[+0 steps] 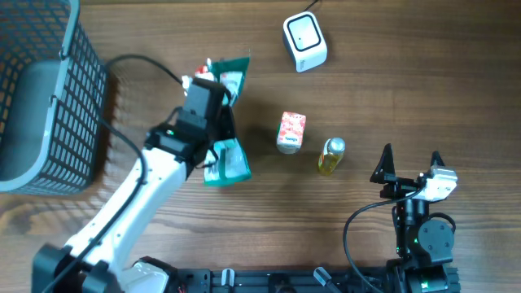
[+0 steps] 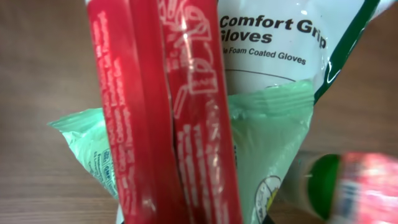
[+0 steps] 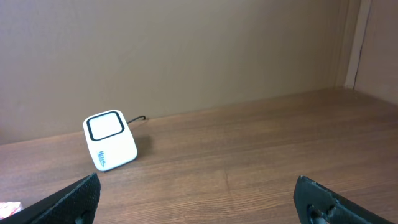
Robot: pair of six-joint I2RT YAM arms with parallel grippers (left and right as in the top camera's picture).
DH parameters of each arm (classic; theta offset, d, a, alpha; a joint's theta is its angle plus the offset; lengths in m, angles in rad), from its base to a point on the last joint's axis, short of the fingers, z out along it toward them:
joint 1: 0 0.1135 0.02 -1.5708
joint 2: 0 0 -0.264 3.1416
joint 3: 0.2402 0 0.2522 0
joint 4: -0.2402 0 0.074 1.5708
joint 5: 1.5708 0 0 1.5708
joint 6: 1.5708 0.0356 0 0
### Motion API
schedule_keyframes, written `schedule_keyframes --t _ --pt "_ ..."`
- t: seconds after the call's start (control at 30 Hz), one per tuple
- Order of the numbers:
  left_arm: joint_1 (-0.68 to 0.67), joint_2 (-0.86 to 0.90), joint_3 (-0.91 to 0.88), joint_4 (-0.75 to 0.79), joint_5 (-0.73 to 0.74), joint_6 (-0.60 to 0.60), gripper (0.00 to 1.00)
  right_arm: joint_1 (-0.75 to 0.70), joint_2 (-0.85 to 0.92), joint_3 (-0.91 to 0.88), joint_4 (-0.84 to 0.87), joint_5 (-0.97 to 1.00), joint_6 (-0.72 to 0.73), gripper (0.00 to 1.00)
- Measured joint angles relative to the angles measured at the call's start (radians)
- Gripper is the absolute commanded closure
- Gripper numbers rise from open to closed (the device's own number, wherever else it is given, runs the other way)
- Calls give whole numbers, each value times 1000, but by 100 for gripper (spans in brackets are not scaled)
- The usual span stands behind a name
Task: Scan the item barcode
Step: 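Carry the packets with the left gripper to the table left of the box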
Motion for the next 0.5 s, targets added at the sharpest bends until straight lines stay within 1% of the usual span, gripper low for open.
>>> schedule_keyframes --t 0.1,0.27,0.43,0.5 --pt "-13 47 -55 61 -5 -14 96 0 0 0 0 0 0 0" --pt "-35 152 -65 122 -11 -21 96 0 0 0 0 0 0 0" --pt "-37 219 -65 150 -54 -18 96 0 0 0 0 0 0 0" --pt "-37 245 -65 156 -72 2 96 0 0 0 0 0 0 0"
